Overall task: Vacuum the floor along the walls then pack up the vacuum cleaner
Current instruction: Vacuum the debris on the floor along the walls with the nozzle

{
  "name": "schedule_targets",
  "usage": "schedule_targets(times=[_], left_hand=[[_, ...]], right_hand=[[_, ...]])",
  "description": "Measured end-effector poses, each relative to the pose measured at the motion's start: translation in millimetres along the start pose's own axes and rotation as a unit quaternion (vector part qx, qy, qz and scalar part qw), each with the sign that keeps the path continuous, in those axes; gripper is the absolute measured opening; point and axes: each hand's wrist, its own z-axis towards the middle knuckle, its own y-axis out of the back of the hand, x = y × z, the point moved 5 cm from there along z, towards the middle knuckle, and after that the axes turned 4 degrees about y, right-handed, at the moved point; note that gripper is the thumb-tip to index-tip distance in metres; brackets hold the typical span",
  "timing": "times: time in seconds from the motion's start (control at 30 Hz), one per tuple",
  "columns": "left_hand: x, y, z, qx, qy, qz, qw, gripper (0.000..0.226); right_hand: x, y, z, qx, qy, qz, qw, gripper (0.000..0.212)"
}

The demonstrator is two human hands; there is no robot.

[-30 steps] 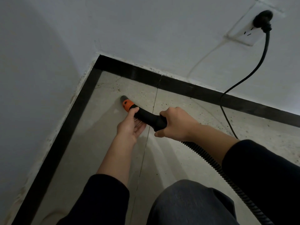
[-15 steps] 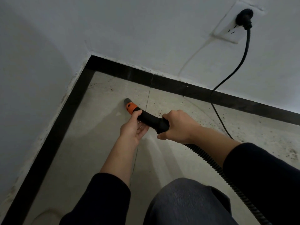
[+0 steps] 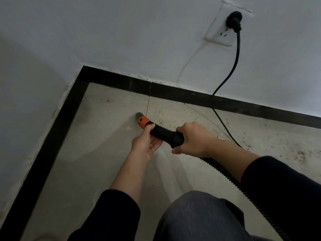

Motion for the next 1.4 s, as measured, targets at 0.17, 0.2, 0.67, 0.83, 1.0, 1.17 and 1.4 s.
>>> schedule_targets(times=[0.17,0.2,0.67,0.83,1.0,1.17,1.4], left_hand=[[-9.6,4.7,0.8,0.015,-0.004,0.027,0.999,0.032],[-12.9,3.8,2.4,0.019,-0.004,0.032,0.999,0.032],[-56.1,-9.2,15.2,0.053,0.003,0.124,0.991,0.015],[-58.5,-5.2,16.8,0.064,-0.017,0.152,0.986,0.014],[-57.0,8.3,18.0,0.054,-0.033,0.145,0.987,0.014],[-62.1,24.8,17.6,0.054,-0.052,0.163,0.984,0.021],[-75.2,48.2,19.1,0.032,-0.083,0.144,0.986,0.019]], right_hand=[[5.2,0.8,0.6,0.001,0.013,-0.004,1.0,0.028],[5.4,1.8,2.9,-0.001,0.011,-0.002,1.0,0.028],[2.4,9.9,29.6,-0.019,-0.016,0.025,0.999,0.031],[5.8,7.6,31.5,-0.04,-0.024,0.047,0.998,0.031],[11.8,-6.9,31.0,-0.06,-0.025,0.075,0.995,0.031],[23.1,-18.9,31.4,-0.094,-0.025,0.11,0.989,0.029],[42.2,-26.0,46.6,-0.1,-0.008,0.115,0.988,0.03]])
